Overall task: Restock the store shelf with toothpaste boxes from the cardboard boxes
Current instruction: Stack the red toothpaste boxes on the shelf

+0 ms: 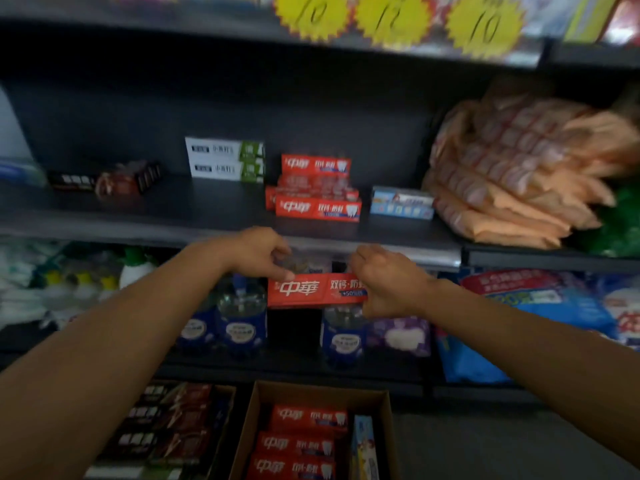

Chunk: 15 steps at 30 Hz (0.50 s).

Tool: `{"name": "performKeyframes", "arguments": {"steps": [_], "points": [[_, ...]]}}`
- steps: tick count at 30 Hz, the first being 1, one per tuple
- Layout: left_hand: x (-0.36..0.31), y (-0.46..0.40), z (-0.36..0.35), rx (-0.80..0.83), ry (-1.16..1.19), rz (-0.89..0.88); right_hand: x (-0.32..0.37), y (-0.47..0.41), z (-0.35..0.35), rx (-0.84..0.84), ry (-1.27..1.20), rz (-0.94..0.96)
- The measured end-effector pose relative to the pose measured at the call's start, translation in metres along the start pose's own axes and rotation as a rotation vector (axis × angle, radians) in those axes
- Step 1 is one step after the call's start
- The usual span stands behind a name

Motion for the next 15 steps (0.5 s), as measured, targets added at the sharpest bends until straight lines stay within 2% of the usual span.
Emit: {"name": "performKeyframes", "arguments": {"steps": [6,15], "points": [[-0.011,-0.009,0.070,-0.021,0.157,-0.007,-0.034,-0.025,0.070,-0.252,0.126,-0.018],[-0.016,-0.041,0.112,-0.040,0.177,0.043,-0.071,-0.066,0.085,-0.358,0.173,-0.055]]}}
Point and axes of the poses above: each hand's wrist, its own y-axis away from the middle knuckle, its own z-axis out of the back of the hand, x = y × z, the point moved 5 cm from there along -y, towards the middle knuckle, and after that the axes turned 1 degree about x, right-handed, at the moved point
